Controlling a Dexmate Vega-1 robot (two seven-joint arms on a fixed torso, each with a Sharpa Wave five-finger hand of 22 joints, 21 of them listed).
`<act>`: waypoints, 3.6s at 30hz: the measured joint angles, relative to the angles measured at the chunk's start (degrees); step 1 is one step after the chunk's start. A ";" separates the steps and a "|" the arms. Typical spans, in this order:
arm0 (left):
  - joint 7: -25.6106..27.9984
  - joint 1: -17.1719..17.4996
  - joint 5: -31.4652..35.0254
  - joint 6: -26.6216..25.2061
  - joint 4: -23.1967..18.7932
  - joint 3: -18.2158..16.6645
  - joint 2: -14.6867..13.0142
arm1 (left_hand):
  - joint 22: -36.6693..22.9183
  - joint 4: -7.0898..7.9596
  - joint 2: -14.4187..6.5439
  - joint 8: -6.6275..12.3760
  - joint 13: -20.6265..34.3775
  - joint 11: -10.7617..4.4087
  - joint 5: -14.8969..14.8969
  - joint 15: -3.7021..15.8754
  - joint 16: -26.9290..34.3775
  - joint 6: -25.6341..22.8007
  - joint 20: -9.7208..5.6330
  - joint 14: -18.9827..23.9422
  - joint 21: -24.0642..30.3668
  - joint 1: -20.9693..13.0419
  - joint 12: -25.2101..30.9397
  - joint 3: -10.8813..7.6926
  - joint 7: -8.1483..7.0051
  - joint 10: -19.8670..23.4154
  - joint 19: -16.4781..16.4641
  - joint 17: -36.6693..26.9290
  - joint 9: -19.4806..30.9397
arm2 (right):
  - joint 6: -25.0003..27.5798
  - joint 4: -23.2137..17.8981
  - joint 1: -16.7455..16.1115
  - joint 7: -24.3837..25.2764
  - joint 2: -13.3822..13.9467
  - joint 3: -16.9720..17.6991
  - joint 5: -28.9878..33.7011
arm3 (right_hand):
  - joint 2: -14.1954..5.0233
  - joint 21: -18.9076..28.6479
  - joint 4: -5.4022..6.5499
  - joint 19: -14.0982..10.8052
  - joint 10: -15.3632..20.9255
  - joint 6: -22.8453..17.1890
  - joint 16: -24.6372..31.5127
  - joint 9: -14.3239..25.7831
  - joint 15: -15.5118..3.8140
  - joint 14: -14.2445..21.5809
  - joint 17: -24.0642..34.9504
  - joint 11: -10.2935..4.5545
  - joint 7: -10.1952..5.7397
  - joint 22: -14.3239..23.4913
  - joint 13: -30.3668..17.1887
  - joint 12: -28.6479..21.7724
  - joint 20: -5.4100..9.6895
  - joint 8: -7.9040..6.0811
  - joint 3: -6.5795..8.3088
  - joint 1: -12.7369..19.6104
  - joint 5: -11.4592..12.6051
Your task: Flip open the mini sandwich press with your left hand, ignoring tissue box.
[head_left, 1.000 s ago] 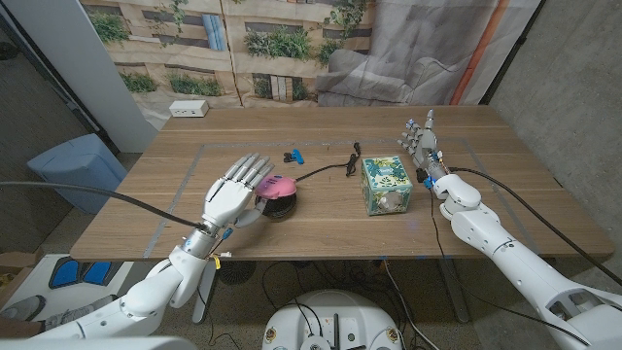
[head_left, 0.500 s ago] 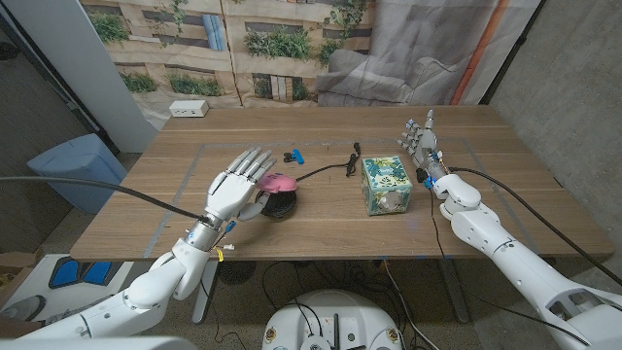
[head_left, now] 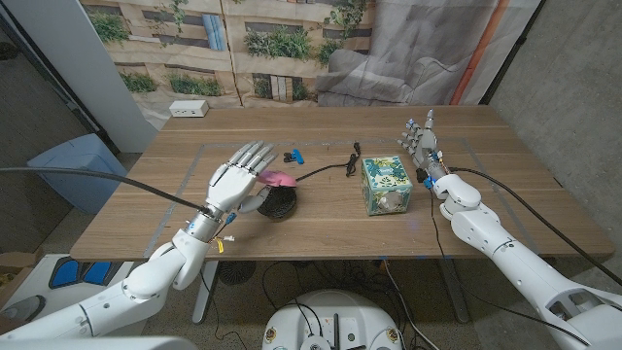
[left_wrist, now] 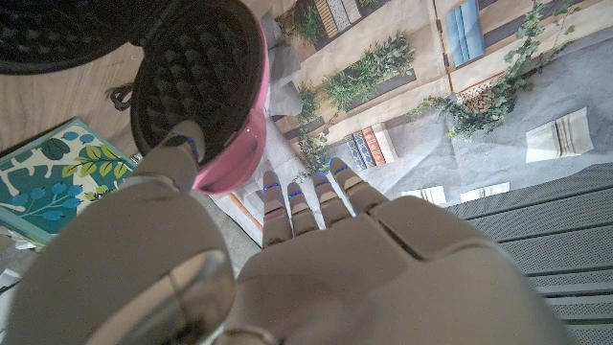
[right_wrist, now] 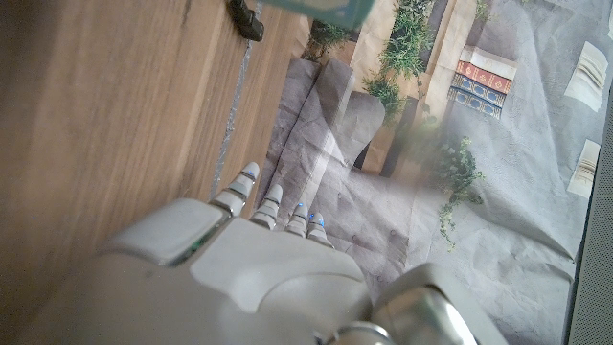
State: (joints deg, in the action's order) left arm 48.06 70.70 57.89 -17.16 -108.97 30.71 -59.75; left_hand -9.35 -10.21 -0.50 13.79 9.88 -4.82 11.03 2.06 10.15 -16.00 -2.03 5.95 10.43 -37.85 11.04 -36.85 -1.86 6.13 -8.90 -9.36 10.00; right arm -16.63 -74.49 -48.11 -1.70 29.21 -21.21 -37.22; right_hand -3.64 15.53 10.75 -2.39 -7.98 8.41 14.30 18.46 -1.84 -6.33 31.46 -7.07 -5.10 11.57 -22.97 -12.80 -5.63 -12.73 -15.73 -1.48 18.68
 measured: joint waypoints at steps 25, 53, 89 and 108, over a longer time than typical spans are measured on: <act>-3.39 -3.45 1.05 2.72 -0.45 -0.32 0.77 | 0.00 -0.16 -0.30 0.00 0.00 -0.29 0.00 0.00 0.00 -1.76 0.00 0.00 0.00 -0.30 0.00 0.63 -0.46 0.73 0.00 0.00 0.00 | -0.03 0.03 0.00 -0.01 -0.01 0.00 0.00 | 0.00 0.00 0.00 0.00 0.00 0.00 0.00 0.00 0.00 0.00 0.00 0.00 0.00 0.00 0.00 0.00 0.00 0.00 0.00 0.00 0.00; -9.15 -9.07 0.82 4.90 1.37 2.22 4.84 | 0.00 -0.07 -0.82 0.00 0.00 -0.31 0.01 -0.01 0.00 -3.47 -0.31 1.66 0.00 -0.82 0.00 1.66 -0.19 2.35 -1.13 0.00 0.00 | -0.03 -0.02 -0.01 0.01 0.01 0.01 -0.01 | 0.00 0.00 0.00 0.00 0.00 0.00 0.00 0.00 0.00 0.00 0.00 0.00 0.00 0.00 0.00 0.00 0.00 0.00 0.00 0.00 0.00; -12.48 -15.44 0.53 7.84 5.57 5.97 8.74 | 0.00 0.16 -1.51 -0.89 0.01 -0.30 0.01 0.20 0.00 -3.46 -0.11 1.84 0.00 -1.05 -0.28 2.37 -0.19 2.35 -1.33 0.00 0.00 | 0.02 -0.06 -0.02 0.03 0.01 0.02 -0.01 | 0.00 -0.28 0.00 0.00 0.00 0.00 0.00 0.00 0.00 0.00 0.00 0.00 0.00 0.00 0.00 0.00 0.00 0.00 0.00 0.00 0.00; -12.79 -17.57 -0.61 8.78 7.89 7.79 10.47 | 0.00 0.11 -1.50 -0.89 0.00 -0.30 0.01 0.20 0.00 -3.46 -0.11 1.84 0.00 -1.05 -0.28 2.80 -0.19 2.35 -1.33 0.00 0.00 | 0.03 -0.03 0.00 0.01 0.01 0.02 -0.01 | 0.00 -0.28 0.00 0.00 0.00 0.00 0.00 0.00 0.00 0.00 -0.01 0.00 0.00 0.00 0.00 0.00 0.00 0.00 0.00 0.00 0.00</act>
State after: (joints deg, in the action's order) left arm 35.26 53.13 57.28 -8.38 -101.09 38.49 -49.28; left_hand -9.35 -10.10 -2.01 12.90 9.88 -5.12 11.04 2.25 10.15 -19.46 -2.13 7.79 10.43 -38.90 10.76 -34.06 -2.05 8.48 -10.23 -9.36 10.00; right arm -16.60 -74.52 -48.11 -1.69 29.21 -21.20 -37.23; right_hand -3.64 15.25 10.75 -2.39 -7.98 8.41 14.30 18.46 -1.85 -6.33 31.46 -7.07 -5.10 11.57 -22.97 -12.80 -5.63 -12.73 -15.73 -1.48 18.68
